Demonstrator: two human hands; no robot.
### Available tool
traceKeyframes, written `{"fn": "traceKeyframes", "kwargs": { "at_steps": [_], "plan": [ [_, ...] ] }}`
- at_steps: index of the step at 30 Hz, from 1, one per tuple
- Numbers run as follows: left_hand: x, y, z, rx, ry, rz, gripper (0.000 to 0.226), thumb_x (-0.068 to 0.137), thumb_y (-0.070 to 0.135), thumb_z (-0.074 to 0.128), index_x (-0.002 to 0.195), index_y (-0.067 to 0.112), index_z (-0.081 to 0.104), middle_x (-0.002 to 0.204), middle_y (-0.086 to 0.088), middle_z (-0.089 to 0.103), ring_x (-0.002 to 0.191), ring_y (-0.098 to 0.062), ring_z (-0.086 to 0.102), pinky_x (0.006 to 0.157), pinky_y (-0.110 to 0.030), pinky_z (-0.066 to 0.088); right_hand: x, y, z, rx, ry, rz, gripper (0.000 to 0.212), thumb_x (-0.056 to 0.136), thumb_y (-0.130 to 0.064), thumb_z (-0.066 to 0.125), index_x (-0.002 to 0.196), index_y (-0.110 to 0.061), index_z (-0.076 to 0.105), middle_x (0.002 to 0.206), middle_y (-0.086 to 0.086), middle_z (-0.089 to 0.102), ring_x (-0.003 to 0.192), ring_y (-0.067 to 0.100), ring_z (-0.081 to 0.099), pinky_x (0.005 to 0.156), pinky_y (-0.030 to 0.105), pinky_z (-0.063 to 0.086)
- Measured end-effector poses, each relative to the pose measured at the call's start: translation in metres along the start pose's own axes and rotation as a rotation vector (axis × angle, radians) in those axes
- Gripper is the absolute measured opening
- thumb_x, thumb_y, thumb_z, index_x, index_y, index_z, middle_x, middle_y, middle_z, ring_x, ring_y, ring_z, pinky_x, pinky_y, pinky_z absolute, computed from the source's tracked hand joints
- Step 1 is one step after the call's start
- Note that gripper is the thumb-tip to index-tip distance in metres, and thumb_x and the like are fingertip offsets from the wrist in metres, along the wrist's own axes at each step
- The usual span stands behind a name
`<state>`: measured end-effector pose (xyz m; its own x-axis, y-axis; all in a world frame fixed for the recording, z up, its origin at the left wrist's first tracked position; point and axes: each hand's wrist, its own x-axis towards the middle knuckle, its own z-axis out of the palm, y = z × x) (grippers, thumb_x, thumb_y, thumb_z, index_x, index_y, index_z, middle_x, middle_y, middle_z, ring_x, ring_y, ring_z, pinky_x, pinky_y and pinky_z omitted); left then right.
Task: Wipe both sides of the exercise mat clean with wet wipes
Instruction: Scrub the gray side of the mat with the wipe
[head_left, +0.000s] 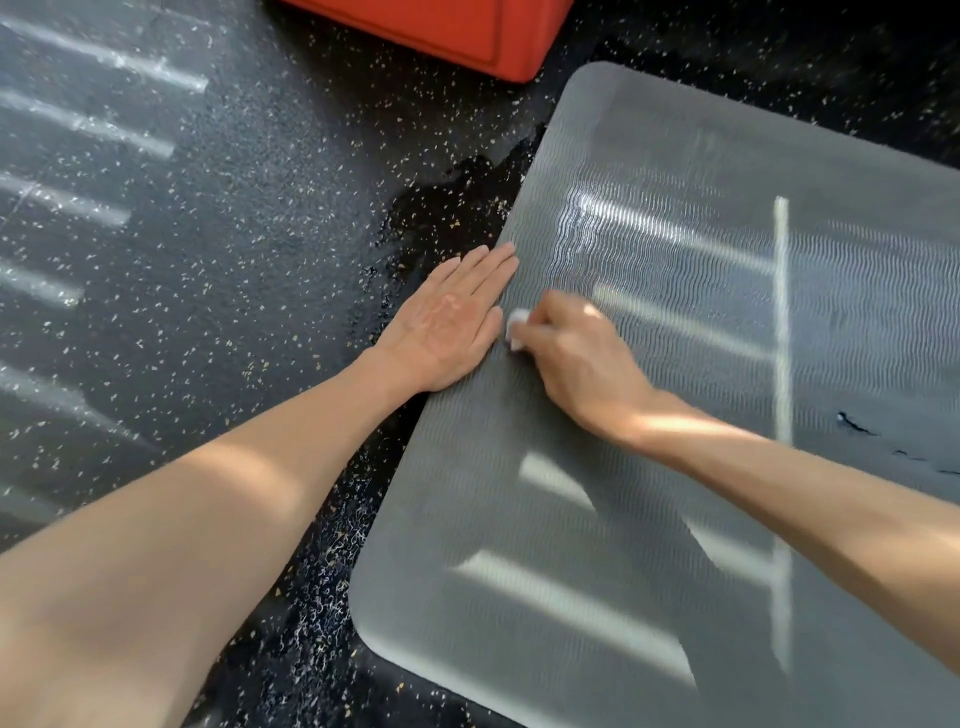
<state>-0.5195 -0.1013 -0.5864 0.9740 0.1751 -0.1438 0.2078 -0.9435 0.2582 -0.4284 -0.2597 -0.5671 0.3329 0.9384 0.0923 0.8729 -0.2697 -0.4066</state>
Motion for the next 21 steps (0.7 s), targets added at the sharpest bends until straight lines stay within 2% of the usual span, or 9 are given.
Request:
{"fn": "traceKeyframes", "kwargs": {
  "at_steps": [2,3,5,7,11,13,16,18,21],
  "plan": [
    [0.005,0.000,-0.002,0.001,0.028,-0.003,0.055,0.104,0.024,0.033,0.155,0.007,0.022,0.164,-0.007,0.017,0.151,-0.021,0.015,0.123,-0.036,0.009,-0.012,0.000,0.002,-0.011,-0.160,-0.161,0.002,0.087,-0.005,0.066,0.089,-0.006,0.067,0.081,0.010,0.052,0.074,0.025,0.050,0.062,0.030,0.035],
    [0.008,0.002,-0.003,0.005,0.046,-0.011,0.054,0.104,0.023,0.034,0.154,0.006,0.025,0.163,-0.008,0.019,0.150,-0.022,0.017,0.123,-0.037,0.010,-0.005,0.004,-0.005,0.011,-0.174,-0.150,0.001,0.088,-0.008,0.066,0.087,-0.007,0.066,0.081,0.008,0.052,0.073,0.025,0.050,0.062,0.032,0.037],
    [0.013,0.007,-0.004,-0.005,0.057,-0.058,0.054,0.104,0.025,0.033,0.154,0.008,0.023,0.165,-0.007,0.013,0.151,-0.022,0.013,0.123,-0.039,0.009,0.028,0.033,-0.011,-0.036,0.080,0.062,0.012,0.090,-0.021,0.062,0.081,-0.013,0.059,0.082,0.001,0.052,0.073,0.020,0.051,0.064,0.035,0.037],
    [0.020,0.015,-0.003,0.017,0.079,-0.111,0.057,0.105,0.030,0.028,0.157,0.012,0.013,0.166,-0.006,0.003,0.152,-0.023,0.005,0.122,-0.041,0.005,0.043,0.055,-0.008,-0.155,0.135,0.178,0.018,0.093,-0.030,0.054,0.082,-0.016,0.053,0.086,-0.003,0.050,0.077,0.017,0.049,0.064,0.034,0.034],
    [0.039,0.025,0.005,0.107,0.056,-0.230,0.058,0.103,0.041,0.009,0.157,0.026,-0.006,0.165,-0.001,-0.014,0.152,-0.028,-0.007,0.119,-0.051,0.000,0.017,0.038,-0.006,-0.021,0.008,-0.019,0.009,0.090,-0.002,0.058,0.091,-0.006,0.067,0.082,0.011,0.053,0.075,0.028,0.050,0.061,0.032,0.037],
    [0.044,0.026,0.009,0.087,0.041,-0.297,0.056,0.103,0.042,0.007,0.156,0.033,-0.009,0.164,0.002,-0.018,0.151,-0.030,-0.010,0.118,-0.056,-0.003,0.031,0.056,-0.021,-0.029,-0.011,-0.005,0.008,0.091,-0.004,0.062,0.085,-0.007,0.066,0.079,0.008,0.051,0.074,0.028,0.050,0.060,0.032,0.037],
    [0.043,0.028,0.010,0.041,0.053,-0.337,0.054,0.104,0.046,0.011,0.155,0.040,-0.006,0.164,0.003,-0.016,0.151,-0.031,-0.011,0.117,-0.059,-0.005,0.070,0.084,-0.029,-0.066,0.124,0.193,0.013,0.093,-0.007,0.058,0.087,0.000,0.068,0.085,0.009,0.054,0.077,0.027,0.053,0.064,0.027,0.042],
    [0.042,0.028,0.008,0.032,0.053,-0.366,0.055,0.103,0.049,0.012,0.155,0.043,-0.006,0.165,0.002,-0.014,0.151,-0.031,-0.010,0.116,-0.060,-0.006,0.064,0.078,-0.020,-0.113,0.118,0.123,0.017,0.093,-0.006,0.053,0.089,0.000,0.069,0.083,0.012,0.055,0.077,0.027,0.053,0.063,0.027,0.038],
    [0.043,0.027,0.008,0.030,0.032,-0.375,0.056,0.101,0.051,0.009,0.154,0.046,-0.008,0.165,0.003,-0.014,0.151,-0.031,-0.010,0.116,-0.061,-0.004,0.036,0.061,-0.023,-0.065,-0.057,-0.074,0.009,0.089,-0.003,0.061,0.088,-0.006,0.069,0.080,0.011,0.055,0.073,0.027,0.051,0.060,0.028,0.034]
  ]
}}
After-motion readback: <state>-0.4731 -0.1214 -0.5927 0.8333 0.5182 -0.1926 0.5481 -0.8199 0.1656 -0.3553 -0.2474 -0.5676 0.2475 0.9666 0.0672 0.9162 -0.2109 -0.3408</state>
